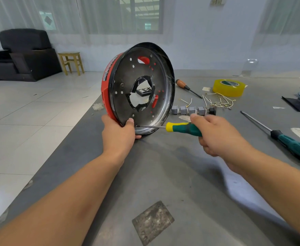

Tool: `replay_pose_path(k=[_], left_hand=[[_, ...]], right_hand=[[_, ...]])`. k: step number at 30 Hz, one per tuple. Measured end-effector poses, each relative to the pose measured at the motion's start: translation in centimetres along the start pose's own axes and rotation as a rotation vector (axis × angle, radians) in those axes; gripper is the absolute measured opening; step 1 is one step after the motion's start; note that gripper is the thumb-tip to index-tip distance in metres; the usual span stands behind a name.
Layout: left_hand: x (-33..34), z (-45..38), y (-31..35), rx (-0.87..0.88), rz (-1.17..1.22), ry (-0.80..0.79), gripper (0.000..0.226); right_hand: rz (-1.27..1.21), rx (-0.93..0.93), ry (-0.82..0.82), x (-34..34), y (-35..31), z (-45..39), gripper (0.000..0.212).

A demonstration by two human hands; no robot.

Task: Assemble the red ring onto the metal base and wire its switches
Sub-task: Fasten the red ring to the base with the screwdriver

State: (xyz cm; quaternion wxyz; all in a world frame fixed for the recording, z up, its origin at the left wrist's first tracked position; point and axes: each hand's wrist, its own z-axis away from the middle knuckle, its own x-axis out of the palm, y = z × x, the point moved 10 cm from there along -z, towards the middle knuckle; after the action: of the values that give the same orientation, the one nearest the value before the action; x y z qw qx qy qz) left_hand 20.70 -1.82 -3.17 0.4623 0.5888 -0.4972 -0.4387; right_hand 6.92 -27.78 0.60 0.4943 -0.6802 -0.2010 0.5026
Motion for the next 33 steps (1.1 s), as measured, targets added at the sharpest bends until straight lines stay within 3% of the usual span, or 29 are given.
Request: replay_pose_path(k=[1, 3, 5, 8, 10, 12, 14, 18, 20, 22, 25, 27, 30, 33], left_hand=[[-0.1, 0.0, 0.1, 0.001, -0.001, 0.004, 0.024], [-0.2, 0.1, 0.1, 0.000, -0.003, 0.018, 0.024], [-0.3, 0.1, 0.1, -0.002, -0.002, 0.031, 0.024], [-0.2, 0.1, 0.0, 0.000, -0.005, 0.028, 0.024], [-0.1, 0.0, 0.0, 0.003, -0.006, 0.020, 0.025], [-0.1, 0.0, 0.1, 0.006, -0.002, 0.015, 0.024], [-0.2, -0.1, 0.1, 0.004, -0.007, 0.018, 0.023], [-0.3, -0.2, 0.0, 0.011, -0.022, 0.019, 0.022], [-0.3, -0.2, 0.0, 0.013, -0.019, 0.024, 0.023], [-0.3, -0.2, -0.1, 0.008, -0.005, 0.032, 0.024], [-0.3, -0.2, -0.2, 0.001, 0.015, 0.038, 0.026], [-0.3, -0.2, -0.3, 0.006, 0.008, 0.032, 0.025], [-0.2, -0.3, -0.3, 0.016, 0.001, 0.020, 0.023], [-0.2, -0.3, -0.2, 0.024, 0.002, 0.013, 0.023]], right_hand=[[-0.127, 0.123, -0.081, 0.9, 1.1, 0.1, 0.043], [-0.176, 0.130, -0.170, 1.3, 1.0, 0.2, 0.038], [-0.021, -0.069, -0.135, 0.1, -1.0, -0.1, 0.030], [0.464, -0.525, -0.056, -0.7, -4.9, 1.2, 0.025], [0.789, -0.770, 0.012, -0.3, -5.8, 2.6, 0.030], [0.914, -0.863, 0.109, -0.2, -5.9, 3.2, 0.041], [0.761, -0.770, 0.135, -0.3, -5.7, 2.9, 0.041], [0.057, -0.132, 0.018, -0.1, -1.3, 0.0, 0.040], [-0.160, 0.047, -0.068, 0.8, 0.1, 0.0, 0.040], [0.016, -0.103, -0.043, 0.1, -1.2, 0.1, 0.037], [0.445, -0.573, -0.015, -0.1, -5.1, 2.0, 0.036], [0.709, -0.761, -0.066, 0.6, -5.7, 3.0, 0.037], [0.800, -0.791, -0.076, 1.0, -5.1, 2.8, 0.041], [0.548, -0.640, -0.066, 0.7, -4.3, 1.9, 0.033]])
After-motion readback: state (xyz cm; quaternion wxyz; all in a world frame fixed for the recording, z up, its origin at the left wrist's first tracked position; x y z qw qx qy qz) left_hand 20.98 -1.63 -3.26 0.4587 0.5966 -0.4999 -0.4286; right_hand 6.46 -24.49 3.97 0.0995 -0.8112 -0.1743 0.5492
